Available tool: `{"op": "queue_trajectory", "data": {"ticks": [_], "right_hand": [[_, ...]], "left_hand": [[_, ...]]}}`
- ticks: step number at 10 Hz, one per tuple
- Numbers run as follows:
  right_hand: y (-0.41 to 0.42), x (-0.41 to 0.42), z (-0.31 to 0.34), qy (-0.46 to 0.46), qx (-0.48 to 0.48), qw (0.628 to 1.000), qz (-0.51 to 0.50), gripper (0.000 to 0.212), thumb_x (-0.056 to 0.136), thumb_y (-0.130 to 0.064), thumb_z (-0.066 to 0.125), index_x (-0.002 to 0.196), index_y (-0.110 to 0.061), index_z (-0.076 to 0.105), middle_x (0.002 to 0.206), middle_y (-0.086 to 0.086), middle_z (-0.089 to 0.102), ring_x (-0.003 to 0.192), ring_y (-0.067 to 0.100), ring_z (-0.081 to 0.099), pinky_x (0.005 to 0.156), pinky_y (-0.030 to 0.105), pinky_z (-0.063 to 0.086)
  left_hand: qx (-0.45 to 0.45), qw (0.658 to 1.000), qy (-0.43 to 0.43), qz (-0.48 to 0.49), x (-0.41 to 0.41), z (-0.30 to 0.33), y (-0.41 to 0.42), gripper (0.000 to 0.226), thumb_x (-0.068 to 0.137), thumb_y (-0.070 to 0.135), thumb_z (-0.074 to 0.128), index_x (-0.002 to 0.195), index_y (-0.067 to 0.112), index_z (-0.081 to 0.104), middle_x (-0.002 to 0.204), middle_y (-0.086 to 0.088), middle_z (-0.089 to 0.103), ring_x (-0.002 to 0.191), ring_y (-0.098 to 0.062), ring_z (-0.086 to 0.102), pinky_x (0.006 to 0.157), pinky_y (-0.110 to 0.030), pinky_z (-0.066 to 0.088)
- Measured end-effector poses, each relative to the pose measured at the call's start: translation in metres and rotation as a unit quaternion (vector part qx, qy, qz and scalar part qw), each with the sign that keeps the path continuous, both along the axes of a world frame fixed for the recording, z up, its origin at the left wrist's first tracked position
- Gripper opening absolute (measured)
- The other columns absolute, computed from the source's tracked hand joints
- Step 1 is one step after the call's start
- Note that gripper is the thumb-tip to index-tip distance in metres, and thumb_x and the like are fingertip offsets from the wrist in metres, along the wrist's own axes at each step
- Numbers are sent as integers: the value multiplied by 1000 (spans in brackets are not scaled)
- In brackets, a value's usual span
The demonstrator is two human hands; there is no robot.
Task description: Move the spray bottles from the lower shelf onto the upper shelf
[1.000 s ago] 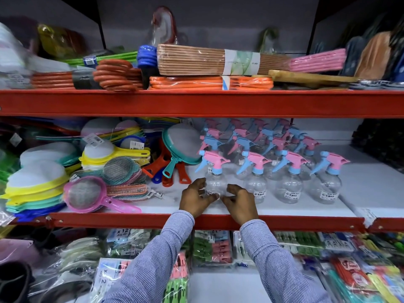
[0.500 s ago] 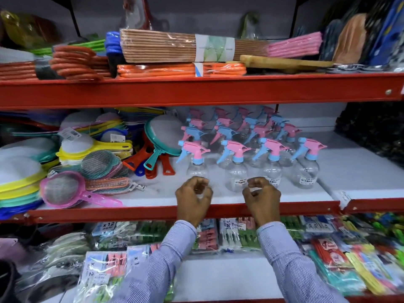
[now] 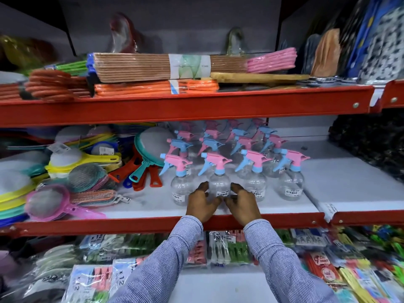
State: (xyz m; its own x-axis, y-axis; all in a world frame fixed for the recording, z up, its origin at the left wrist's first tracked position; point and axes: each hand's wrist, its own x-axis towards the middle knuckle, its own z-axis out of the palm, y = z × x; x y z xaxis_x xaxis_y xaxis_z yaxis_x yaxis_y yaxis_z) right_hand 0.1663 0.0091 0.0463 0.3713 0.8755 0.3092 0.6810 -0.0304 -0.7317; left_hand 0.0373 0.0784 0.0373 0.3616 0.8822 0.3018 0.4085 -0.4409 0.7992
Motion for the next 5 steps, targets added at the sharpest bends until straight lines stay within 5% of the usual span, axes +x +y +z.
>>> {"op": "queue_trajectory", "data": {"ticks": [3, 5], "right_hand": [[3, 1, -6, 20, 18, 1000, 5, 28, 85, -10, 66, 112, -14, 64, 101, 10, 76, 95, 27, 72, 88, 40, 56], [3, 3, -9, 47, 20, 999, -8, 31, 88, -16, 66, 118, -11, 62, 104, 10, 74, 95, 26, 70, 89, 39, 56]], "left_hand": [[9, 1000, -10, 22, -1, -3, 0, 42, 81, 23, 75, 119, 13, 59, 108, 3, 66, 89, -6, 58, 79, -16, 43], [23, 1000, -4, 17, -2, -3, -3, 33, 82, 23, 72, 113, 15, 62, 105, -4, 73, 95, -19, 67, 80, -23, 50]]}}
